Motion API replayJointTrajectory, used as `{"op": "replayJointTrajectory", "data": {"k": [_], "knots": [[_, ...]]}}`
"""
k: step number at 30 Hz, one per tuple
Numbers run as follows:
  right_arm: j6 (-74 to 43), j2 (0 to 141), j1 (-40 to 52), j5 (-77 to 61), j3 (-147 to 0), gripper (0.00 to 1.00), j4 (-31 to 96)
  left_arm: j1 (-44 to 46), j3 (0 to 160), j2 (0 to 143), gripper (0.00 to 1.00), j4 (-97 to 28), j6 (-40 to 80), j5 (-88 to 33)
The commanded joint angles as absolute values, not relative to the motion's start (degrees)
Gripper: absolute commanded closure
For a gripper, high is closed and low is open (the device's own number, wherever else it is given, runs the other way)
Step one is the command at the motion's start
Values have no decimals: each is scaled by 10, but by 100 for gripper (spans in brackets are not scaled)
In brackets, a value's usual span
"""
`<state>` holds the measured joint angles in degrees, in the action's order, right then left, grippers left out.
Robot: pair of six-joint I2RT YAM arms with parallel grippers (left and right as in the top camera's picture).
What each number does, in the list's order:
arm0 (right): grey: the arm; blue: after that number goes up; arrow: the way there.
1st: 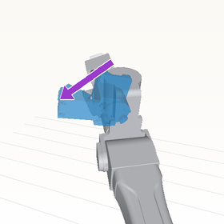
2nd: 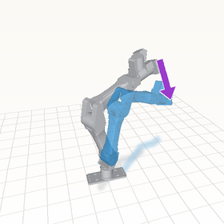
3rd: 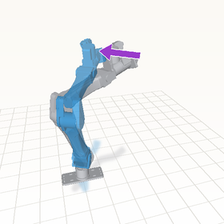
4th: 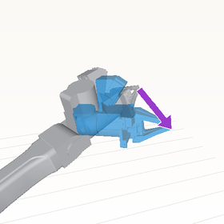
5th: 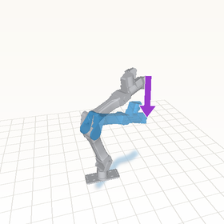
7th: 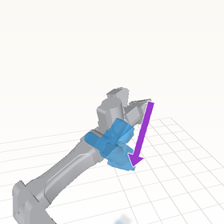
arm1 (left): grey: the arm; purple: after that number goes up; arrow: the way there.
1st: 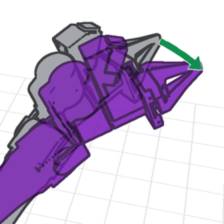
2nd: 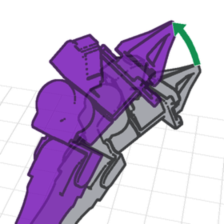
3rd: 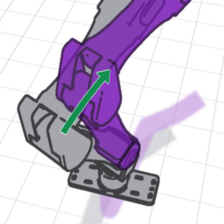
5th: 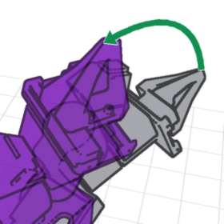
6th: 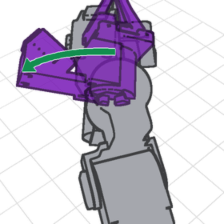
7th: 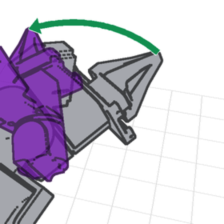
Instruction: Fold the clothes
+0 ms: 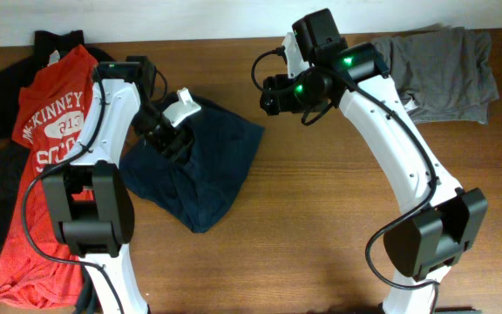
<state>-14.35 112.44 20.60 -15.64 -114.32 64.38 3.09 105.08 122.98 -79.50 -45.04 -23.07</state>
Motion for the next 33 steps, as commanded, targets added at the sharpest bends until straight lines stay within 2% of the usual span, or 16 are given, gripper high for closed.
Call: {"op": "replayJointTrajectory", "data": {"k": [1, 9, 10, 12, 18, 21, 23, 25, 26, 28, 33], "knots": [[-137, 1123, 209, -163, -1147, 27, 646, 28, 1013, 1215, 26, -768, -430, -231], [-137, 1123, 209, -163, -1147, 27, 646, 29, 1011, 1215, 28, -754, -314, -266], [-137, 1123, 209, -163, -1147, 27, 647, 29, 1011, 1215, 30, -755, -307, -268], [-133, 1123, 209, -163, -1147, 27, 648, 29, 1009, 1215, 46, -757, -289, -267], [-122, 1123, 209, -163, -1147, 26, 654, 30, 970, 1215, 60, -741, -286, -242], [-122, 1123, 209, -163, -1147, 26, 654, 30, 939, 1215, 63, -705, -249, -208], [-122, 1123, 209, -163, -1147, 26, 654, 30, 926, 1215, 74, -678, -187, -166], [-122, 1123, 209, -163, -1147, 26, 654, 27, 922, 1215, 94, -659, -95, -114], [-122, 1123, 209, -163, -1147, 26, 654, 27, 922, 1215, 99, -655, -68, -102], [-122, 1123, 209, -163, -1147, 26, 654, 21, 922, 1215, 99, -653, 11, -81], [-123, 1124, 209, -162, -1147, 26, 653, 11, 924, 1203, 99, -675, 65, -82]]}}
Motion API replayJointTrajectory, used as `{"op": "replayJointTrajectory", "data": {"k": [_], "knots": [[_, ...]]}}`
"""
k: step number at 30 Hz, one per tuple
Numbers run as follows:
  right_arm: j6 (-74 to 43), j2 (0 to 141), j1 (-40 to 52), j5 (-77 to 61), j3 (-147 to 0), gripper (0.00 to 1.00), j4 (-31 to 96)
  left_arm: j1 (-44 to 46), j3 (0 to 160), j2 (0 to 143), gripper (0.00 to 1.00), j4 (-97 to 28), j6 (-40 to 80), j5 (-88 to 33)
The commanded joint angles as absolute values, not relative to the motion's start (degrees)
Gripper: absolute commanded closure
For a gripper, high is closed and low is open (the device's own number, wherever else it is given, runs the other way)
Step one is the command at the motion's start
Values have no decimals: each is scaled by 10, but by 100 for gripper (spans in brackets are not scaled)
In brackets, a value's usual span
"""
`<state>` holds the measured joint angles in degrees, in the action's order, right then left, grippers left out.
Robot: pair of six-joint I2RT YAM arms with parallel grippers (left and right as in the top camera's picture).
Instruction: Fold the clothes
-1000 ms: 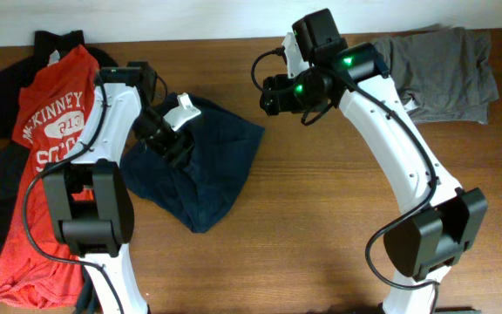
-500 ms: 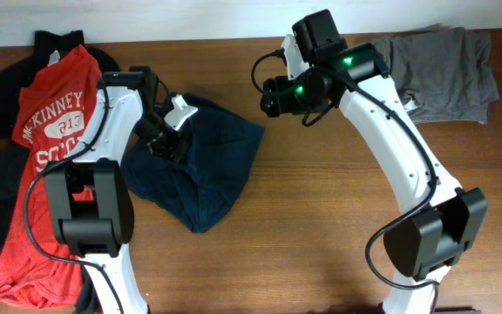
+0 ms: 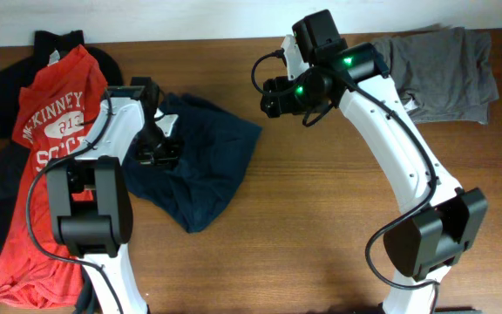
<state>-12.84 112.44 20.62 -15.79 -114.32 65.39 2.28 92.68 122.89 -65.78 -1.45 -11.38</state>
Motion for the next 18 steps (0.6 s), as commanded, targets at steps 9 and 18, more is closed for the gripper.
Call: {"op": "replayJointTrajectory", "data": {"k": [9, 18], "knots": [[-155, 1186, 217, -189, -1147, 28, 631, 10, 924, 1122, 99, -688, 64, -87], [-154, 1289, 233, -225, -1147, 28, 601, 10, 924, 1115, 99, -681, 64, -88]]}}
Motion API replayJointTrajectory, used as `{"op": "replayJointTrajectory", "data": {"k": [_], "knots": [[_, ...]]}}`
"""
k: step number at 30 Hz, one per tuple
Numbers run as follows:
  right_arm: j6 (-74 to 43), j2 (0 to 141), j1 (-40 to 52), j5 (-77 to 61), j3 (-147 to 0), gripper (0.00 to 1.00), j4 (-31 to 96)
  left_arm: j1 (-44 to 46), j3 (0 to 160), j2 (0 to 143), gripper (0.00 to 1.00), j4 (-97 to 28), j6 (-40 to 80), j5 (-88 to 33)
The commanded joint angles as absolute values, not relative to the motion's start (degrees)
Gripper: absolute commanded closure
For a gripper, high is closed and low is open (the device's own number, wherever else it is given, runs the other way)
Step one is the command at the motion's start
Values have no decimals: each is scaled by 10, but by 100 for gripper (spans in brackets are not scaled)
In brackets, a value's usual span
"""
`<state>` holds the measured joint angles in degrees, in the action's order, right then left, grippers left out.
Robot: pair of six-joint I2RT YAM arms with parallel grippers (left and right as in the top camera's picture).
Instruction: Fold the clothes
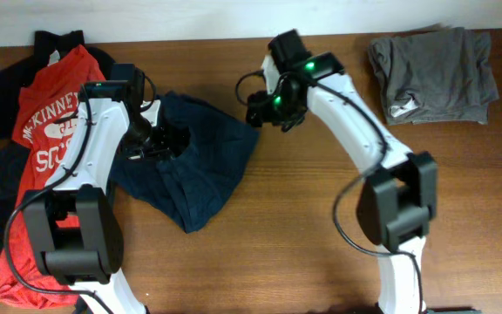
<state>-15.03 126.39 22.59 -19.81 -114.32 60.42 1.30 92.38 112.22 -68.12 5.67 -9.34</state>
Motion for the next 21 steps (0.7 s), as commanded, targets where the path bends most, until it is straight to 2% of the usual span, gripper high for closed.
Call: {"op": "replayJointTrajectory", "data": {"k": [1, 9, 15, 16, 19, 21], "knots": [[-154, 1294, 233, -227, -1147, 28, 600, 10, 924, 1115, 99, -682, 64, -88], [-152, 1349, 241, -298, -1147, 27, 576, 10, 924, 1108, 99, -693, 64, -97], [-157, 1361, 267, -296, -1147, 28, 544, 11, 924, 1088, 99, -695, 64, -98], [-160, 1363, 269, -295, -1147, 34, 541, 11, 924, 1084, 99, -695, 64, -98], [-166, 1375, 274, -293, -1147, 70, 537, 11, 924, 1070, 99, -694, 62, -98], [-166, 1383, 276, -293, -1147, 89, 537, 11, 924, 1061, 99, -694, 62, -98]]}}
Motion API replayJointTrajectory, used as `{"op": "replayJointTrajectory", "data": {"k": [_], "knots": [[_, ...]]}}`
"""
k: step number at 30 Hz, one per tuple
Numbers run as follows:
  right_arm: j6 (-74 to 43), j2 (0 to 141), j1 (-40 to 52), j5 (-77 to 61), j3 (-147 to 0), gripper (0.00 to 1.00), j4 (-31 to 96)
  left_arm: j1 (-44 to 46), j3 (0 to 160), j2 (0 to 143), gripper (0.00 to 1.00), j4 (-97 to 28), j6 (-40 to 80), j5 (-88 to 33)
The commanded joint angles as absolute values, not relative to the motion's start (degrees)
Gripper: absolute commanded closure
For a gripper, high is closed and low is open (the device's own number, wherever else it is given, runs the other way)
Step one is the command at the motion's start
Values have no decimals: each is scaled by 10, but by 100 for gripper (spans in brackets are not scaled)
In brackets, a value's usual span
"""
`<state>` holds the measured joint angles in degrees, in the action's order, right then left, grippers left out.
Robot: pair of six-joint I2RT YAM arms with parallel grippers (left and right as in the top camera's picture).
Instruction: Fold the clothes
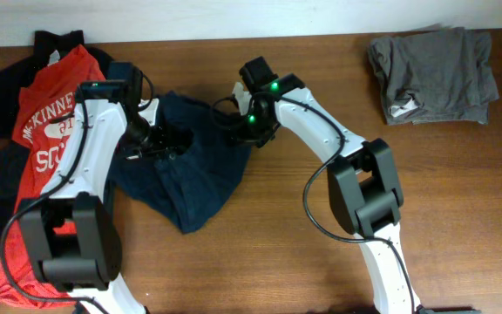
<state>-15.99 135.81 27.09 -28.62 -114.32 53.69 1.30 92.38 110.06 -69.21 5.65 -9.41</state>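
A crumpled navy garment (200,170) lies on the table left of centre. My left gripper (162,141) is pressed into its upper left part. The cloth is bunched around the fingers, which look shut on it. My right gripper (234,127) is down at the garment's upper right edge, touching or just above the cloth. Its fingers are too dark and hidden to show how they stand. A folded grey garment (434,61) rests at the back right.
A red printed shirt (46,157) lies along the left side over black clothes (3,92). The wooden table (338,253) runs to the front and right. The right arm stretches across the middle of the table.
My right gripper has moved further left and down, from beside the navy garment's upper right corner onto its edge. The left gripper and the cloth have hardly shifted.
At first my left gripper was over the navy garment's top and the right gripper hung far off at centre back. Then the left gripper sat low in the cloth's upper left. The right arm then stood nearer the garment, and is now at its right edge.
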Motion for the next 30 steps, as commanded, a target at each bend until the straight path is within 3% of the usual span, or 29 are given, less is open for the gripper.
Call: {"op": "replayJointTrajectory", "data": {"k": [1, 11, 17, 27, 28, 29, 30], "knots": [[-171, 1390, 275, -285, -1147, 96, 537, 11, 924, 1051, 99, -694, 62, -98], [-179, 1392, 271, -259, -1147, 96, 537, 10, 922, 1028, 99, -739, 80, 45], [-179, 1392, 269, -259, -1147, 96, 537, 0, 918, 1029, 99, -778, 237, 247], [-181, 1392, 269, -259, -1147, 96, 534, -54, 809, 1031, 98, -745, 246, 217], [-181, 1392, 269, -259, -1147, 96, 533, -55, 797, 1031, 96, -736, 246, 212], [-181, 1392, 269, -259, -1147, 96, 531, -55, 771, 1031, 67, -712, 246, 202], [-181, 1392, 269, -260, -1147, 95, 531, -55, 762, 1031, 44, -703, 246, 199]]}}
